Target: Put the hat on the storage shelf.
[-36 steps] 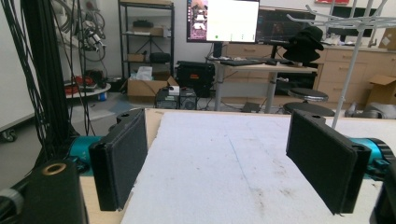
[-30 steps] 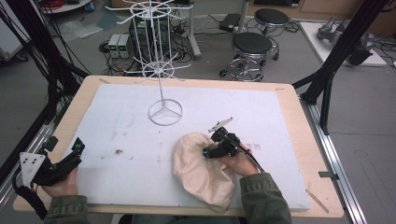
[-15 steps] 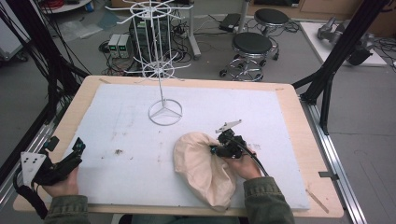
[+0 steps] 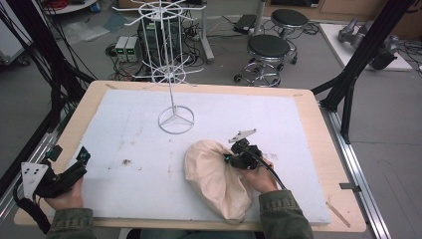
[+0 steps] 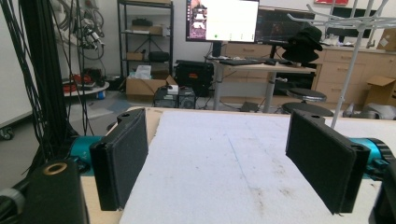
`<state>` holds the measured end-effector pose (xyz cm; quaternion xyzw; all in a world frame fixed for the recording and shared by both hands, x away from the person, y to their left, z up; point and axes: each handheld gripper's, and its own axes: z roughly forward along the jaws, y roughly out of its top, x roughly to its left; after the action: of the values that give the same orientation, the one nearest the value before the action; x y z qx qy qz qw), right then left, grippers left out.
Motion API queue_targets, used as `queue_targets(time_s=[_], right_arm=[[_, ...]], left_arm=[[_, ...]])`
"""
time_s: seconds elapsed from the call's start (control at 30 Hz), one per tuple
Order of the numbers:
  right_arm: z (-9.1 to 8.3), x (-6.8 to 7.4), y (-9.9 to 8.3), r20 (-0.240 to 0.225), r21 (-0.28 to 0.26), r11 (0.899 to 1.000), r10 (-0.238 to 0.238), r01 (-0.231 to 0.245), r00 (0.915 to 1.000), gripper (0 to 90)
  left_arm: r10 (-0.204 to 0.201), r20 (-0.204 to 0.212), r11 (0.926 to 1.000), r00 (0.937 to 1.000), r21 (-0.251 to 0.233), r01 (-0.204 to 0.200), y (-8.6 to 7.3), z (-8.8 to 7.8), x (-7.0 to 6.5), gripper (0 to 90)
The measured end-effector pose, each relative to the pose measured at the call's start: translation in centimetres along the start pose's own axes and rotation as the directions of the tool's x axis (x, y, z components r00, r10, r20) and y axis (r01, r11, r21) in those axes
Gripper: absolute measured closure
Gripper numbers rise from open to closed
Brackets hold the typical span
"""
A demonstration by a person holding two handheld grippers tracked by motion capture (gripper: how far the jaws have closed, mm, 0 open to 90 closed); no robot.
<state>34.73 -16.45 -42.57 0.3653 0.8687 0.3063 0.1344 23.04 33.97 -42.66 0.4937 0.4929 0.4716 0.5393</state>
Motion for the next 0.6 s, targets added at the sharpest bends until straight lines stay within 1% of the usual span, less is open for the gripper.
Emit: queue_targets(time_s=[0.07, 0.13, 0.2, 0.23, 0.33, 0.43, 0.5, 0.57, 0.6], right_arm=[[-0.2, -0.1, 0.0, -0.001, -0.012, 1.000, 0.005, -0.005, 1.0000, 79.1], [-0.7, -0.2, 0.1, -0.006, -0.039, 0.999, 0.018, -0.018, 0.9998, 79.0], [-0.9, -0.3, 0.1, -0.008, -0.047, 0.999, 0.025, -0.026, 0.9996, 79.0], [-1.5, -0.6, 0.1, -0.014, -0.073, 0.996, 0.043, -0.044, 0.9990, 79.0], [-2.3, -0.9, 0.1, -0.012, -0.104, 0.993, 0.063, -0.064, 0.9979, 78.9], [-3.2, -1.1, 0.1, 0.007, -0.147, 0.986, 0.083, -0.081, 0.9966, 78.7], [-3.8, -1.1, 0.1, 0.011, -0.182, 0.979, 0.093, -0.089, 0.9956, 78.6], [-4.4, -1.1, 0.2, 0.013, -0.216, 0.971, 0.104, -0.099, 0.9945, 78.5], [-4.9, -1.1, 0.2, 0.016, -0.244, 0.964, 0.110, -0.103, 0.9938, 78.5]], left_arm=[[0.000, 0.001, 1.0000, 1.0000, 0.000, 0.000, 0.0, 0.0, 0.0, 21.3], [-0.001, -0.001, 1.0000, 1.0000, -0.001, 0.001, 0.0, 0.0, -0.1, 21.3], [-0.002, 0.000, 1.0000, 1.0000, -0.001, 0.002, 0.0, 0.0, -0.1, 21.3], [-0.002, 0.000, 1.0000, 1.0000, 0.000, 0.002, 0.0, 0.0, -0.1, 21.3], [0.000, 0.002, 1.0000, 1.0000, 0.000, 0.000, 0.0, 0.0, -0.1, 21.3], [0.002, 0.005, 1.0000, 1.0000, 0.002, -0.002, 0.0, 0.1, -0.1, 21.3], [0.002, 0.005, 1.0000, 1.0000, 0.001, -0.002, 0.0, 0.1, -0.2, 21.3], [0.004, 0.005, 1.0000, 1.0000, 0.002, -0.004, 0.0, 0.1, -0.2, 21.3], [0.004, 0.005, 1.0000, 1.0000, 0.000, -0.004, 0.0, 0.1, -0.2, 21.3]])
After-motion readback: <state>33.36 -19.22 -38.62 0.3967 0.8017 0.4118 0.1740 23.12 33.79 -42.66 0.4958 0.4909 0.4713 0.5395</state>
